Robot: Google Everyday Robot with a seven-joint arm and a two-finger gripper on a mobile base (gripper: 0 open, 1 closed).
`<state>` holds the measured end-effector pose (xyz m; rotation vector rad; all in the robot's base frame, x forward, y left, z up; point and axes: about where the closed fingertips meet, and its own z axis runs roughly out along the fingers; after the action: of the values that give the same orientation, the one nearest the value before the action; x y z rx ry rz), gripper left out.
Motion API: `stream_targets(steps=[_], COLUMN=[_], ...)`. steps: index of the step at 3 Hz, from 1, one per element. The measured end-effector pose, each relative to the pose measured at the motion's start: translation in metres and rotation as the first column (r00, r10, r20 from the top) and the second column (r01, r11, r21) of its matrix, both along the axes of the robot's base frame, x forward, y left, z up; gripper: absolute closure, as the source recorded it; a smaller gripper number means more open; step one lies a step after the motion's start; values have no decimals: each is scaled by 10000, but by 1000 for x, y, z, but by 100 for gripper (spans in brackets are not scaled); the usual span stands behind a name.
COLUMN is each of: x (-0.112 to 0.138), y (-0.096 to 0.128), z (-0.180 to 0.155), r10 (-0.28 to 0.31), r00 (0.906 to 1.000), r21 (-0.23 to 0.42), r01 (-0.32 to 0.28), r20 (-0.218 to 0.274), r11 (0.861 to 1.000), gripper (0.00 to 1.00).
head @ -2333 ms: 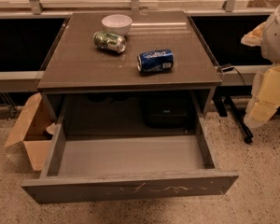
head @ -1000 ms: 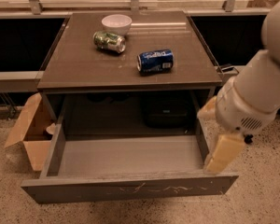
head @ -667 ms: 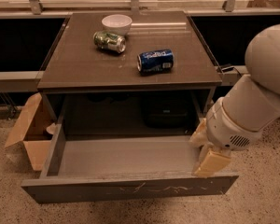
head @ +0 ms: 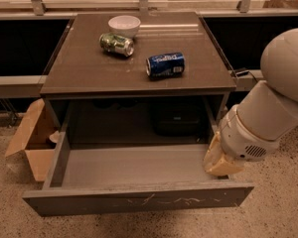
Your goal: Close top drawer
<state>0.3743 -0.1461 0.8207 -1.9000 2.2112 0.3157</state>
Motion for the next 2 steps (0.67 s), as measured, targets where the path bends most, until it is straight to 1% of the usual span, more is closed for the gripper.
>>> stream_targets(steps=[1,2], x=[0,-6], y=[0,7], z=[0,-31], r10=[0,36], r00=[10000,9997], r21=[0,-88], r01=[0,-38], r20=[-1,-242], r11=[10000,10000], gripper=[100,100])
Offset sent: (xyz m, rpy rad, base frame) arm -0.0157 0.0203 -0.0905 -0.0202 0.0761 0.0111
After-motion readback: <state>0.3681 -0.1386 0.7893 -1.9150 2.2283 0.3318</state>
